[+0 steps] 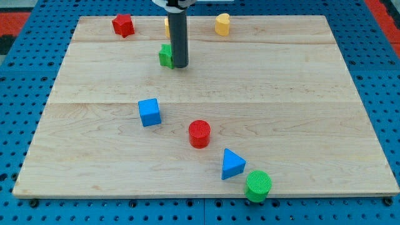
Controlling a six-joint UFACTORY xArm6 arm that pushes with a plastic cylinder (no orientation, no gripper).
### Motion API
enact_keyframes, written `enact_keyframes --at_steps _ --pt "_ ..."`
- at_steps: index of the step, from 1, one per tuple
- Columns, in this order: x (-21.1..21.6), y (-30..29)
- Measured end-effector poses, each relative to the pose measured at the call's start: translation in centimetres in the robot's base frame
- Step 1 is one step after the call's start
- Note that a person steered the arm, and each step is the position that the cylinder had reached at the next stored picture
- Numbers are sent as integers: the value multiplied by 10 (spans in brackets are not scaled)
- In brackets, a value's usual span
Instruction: Push the blue cube towards the green star
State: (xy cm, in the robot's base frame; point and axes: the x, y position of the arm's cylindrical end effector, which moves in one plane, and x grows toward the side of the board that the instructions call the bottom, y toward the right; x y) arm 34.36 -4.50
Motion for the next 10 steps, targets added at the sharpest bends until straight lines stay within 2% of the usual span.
enact_keyframes --at_steps 1,3,4,5,7,8,10 --pt "35 25" --pt "108 32" --pt "153 14" --pt "162 -30" --pt "103 -42" --pt "117 -77" --pt "83 -121"
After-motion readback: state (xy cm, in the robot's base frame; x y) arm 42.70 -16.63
